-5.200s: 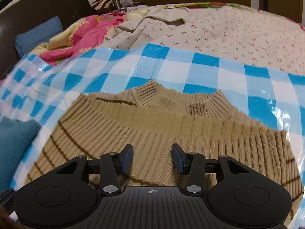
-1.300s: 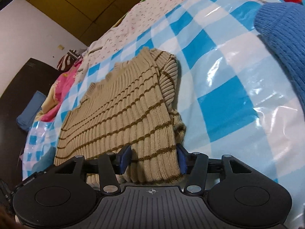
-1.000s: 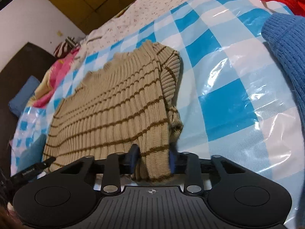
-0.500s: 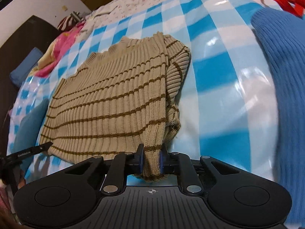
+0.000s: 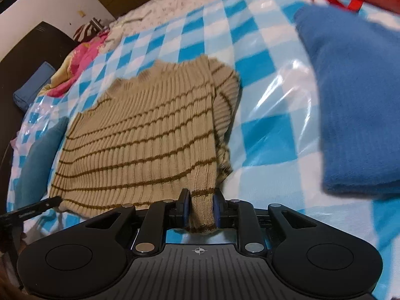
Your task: Fold small clothes
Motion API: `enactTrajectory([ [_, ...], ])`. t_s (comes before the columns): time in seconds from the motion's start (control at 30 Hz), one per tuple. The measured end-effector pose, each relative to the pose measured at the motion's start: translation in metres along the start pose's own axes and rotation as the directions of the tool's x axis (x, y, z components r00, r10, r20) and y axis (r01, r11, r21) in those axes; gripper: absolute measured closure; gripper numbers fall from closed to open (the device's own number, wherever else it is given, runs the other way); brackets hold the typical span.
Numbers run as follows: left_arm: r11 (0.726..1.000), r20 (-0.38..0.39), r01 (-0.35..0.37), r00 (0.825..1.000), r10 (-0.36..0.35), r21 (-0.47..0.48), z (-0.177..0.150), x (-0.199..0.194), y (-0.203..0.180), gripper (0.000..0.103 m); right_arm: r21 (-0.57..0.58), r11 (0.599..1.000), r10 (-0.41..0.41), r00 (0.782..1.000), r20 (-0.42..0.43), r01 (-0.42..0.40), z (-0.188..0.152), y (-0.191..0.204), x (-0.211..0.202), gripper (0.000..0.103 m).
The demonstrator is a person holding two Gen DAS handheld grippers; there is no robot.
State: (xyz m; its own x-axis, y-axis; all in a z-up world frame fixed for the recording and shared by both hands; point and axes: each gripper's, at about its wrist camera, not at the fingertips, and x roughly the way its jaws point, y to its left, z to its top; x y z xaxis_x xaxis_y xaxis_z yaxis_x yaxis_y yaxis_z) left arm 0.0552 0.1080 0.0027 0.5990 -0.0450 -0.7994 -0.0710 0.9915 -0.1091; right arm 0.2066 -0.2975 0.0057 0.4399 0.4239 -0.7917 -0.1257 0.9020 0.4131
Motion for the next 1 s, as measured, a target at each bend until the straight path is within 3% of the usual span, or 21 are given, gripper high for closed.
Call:
enactTrajectory([
  [0.17,0.999,0.055,-0.05,0.997,0.051,-0.007,0.0,-0.023,0.005,0.06,-0.041,0.998,-0.049,0.993,0.11,0.054,-0.003,0.002,-0.026,0.082],
  [0.27,0.999,0.11,-0.054,0.992,0.055,-0.006,0.006,-0.035,0.002,0.06,-0.076,0.996,-0.026,0.987,0.156,0.039,0.004,0.01,-0.029,0.082],
  [0.5,0.998,0.192,0.049,0.98,-0.054,0.028,0.038,-0.016,-0.032,0.06,-0.162,0.987,0.042,0.986,0.163,-0.016,0.03,0.046,0.002,0.082],
  [0.7,0.992,0.171,0.103,0.979,-0.113,0.066,0.054,0.031,-0.06,0.06,-0.166,0.986,0.03,0.99,0.134,-0.007,0.042,0.059,0.042,0.082],
  [0.83,0.996,0.136,0.047,0.989,-0.058,0.077,0.05,0.058,-0.057,0.06,-0.147,0.984,-0.079,0.988,0.132,0.099,0.046,0.046,0.06,0.085],
  [0.9,0.997,0.122,0.06,0.99,-0.066,0.048,0.046,0.063,-0.047,0.057,-0.115,0.989,-0.082,0.989,0.124,0.097,0.047,0.035,0.064,0.092],
  [1.0,0.998,0.131,0.06,0.99,-0.059,-0.003,0.04,0.053,-0.033,0.057,-0.084,0.992,-0.082,0.989,0.122,0.092,0.048,0.033,0.062,0.091],
])
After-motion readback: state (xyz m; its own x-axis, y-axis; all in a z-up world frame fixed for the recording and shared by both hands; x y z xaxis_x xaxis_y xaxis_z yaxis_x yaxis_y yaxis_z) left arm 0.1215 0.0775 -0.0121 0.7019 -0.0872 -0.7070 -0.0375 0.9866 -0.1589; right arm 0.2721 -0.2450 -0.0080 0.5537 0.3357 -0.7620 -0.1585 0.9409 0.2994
